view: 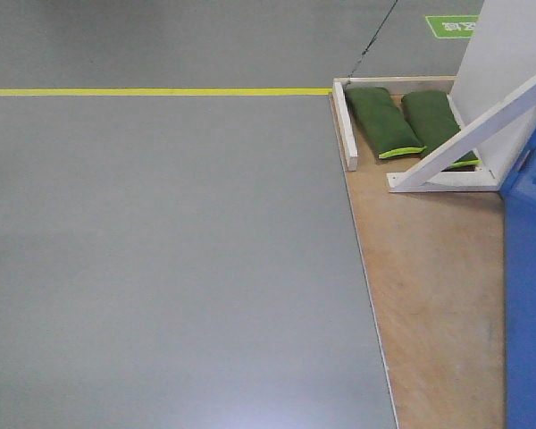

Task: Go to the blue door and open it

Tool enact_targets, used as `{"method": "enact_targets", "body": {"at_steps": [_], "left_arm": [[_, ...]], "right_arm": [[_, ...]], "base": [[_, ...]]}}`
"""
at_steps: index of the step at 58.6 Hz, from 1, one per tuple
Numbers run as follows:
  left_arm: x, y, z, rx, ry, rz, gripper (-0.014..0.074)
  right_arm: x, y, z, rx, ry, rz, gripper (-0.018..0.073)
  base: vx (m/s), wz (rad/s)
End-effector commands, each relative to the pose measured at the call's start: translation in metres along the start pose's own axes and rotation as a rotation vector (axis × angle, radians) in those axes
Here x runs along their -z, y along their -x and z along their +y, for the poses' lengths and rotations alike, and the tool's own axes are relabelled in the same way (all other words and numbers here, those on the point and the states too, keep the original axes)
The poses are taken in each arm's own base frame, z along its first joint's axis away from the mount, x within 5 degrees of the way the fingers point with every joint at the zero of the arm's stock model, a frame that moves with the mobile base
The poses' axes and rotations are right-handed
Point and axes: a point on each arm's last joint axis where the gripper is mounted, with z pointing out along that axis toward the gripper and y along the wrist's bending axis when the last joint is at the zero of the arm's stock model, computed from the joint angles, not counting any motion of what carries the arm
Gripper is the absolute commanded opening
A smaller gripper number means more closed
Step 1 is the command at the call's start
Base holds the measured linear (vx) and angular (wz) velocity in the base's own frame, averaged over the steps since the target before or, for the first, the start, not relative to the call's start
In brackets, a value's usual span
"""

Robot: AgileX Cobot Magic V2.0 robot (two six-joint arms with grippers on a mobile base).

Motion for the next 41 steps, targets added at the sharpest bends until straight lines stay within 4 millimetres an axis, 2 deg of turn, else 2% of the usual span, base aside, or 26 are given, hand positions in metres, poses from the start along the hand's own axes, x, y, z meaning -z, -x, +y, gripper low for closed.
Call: {"method": "enact_targets", "body": {"at_steps": [1,6,10,17,23,33,41], "left_arm": [[0.004,0.017,0.0,0.01,-0.003,-0.125,0.0073],[0.004,0.017,0.0,0.01,-0.003,-0.125,0.0073],[0.004,0.017,0.0,0.01,-0.003,-0.125,0.0073],[0.004,0.017,0.0,0.01,-0.003,-0.125,0.0073],[0.004,0.017,0.0,0.01,-0.003,-0.125,0.0073],[0.004,0.017,0.0,0.01,-0.003,-0.125,0.0073],[0.004,0.017,0.0,0.01,-0.003,-0.125,0.0073]], "right_arm": [[0.002,0.009,0.001,0.003,0.011,-0.101,0.0008],[0.004,0.014,0.001,0.002,0.008,-0.1,0.0008],[0.009,0.029,0.002,0.002,0.004,-0.096,0.0008],[0.021,0.072,0.004,0.002,0.003,-0.128,0.0008],[0.022,0.108,0.007,-0.004,0.01,-0.176,0.0008],[0.01,0.167,0.013,-0.066,0.038,-0.231,0.0008],[-0.013,0.188,0.015,-0.099,0.047,-0.25,0.0008]], "base": [[0.0,0.0],[0.0,0.0],[0.0,0.0],[0.0,0.0],[0.0,0.0],[0.0,0.0],[0.0,0.0]]}}
